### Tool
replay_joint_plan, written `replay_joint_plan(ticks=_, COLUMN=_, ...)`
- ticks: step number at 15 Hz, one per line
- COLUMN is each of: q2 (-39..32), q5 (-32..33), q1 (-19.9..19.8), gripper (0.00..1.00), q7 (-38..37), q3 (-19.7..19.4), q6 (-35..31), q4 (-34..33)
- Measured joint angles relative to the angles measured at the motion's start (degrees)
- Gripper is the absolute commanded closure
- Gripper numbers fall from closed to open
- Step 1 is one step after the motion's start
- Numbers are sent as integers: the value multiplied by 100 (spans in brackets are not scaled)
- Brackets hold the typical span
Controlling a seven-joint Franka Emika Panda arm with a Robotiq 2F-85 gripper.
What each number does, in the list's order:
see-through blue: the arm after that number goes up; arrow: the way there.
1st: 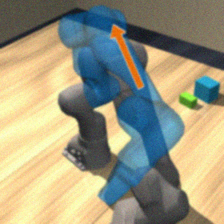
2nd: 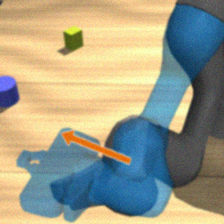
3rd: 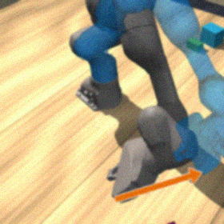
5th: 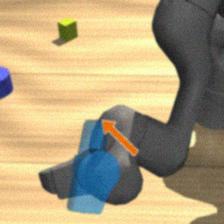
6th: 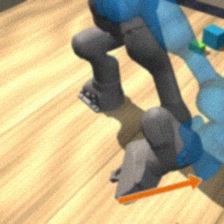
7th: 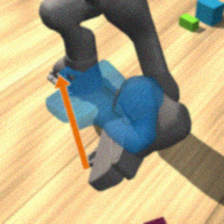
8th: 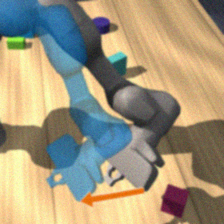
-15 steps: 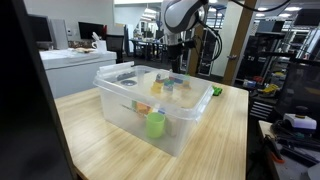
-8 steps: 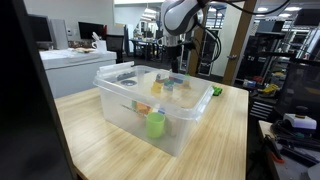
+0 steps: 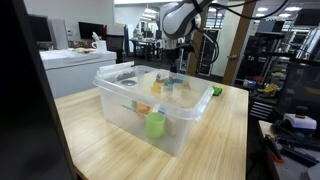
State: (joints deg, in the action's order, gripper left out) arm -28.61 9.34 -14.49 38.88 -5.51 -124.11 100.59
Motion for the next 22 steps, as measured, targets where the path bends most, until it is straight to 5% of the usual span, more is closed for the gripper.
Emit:
replay_joint_plan(ticks=5, q2=9, q5=-3, q1=-27, gripper=89, q7=197, q3=35, q6=7, q4=0)
replay_joint_plan(ticks=11, q2=434, q5=-214, q1=-64, gripper=89, q7=301, q3=39, q6=608, q4=-368)
replay_joint_plan(ticks=16, q2=1311, q5=-1324, q1=-32, gripper=89, q7=999, q3=319, q6=1041, q4=-988)
replay_joint_plan(ticks=22, q2=1893, q5=-2180, q1=380, gripper=89, q7=2070, q3=627, q6=1714, q4=-329)
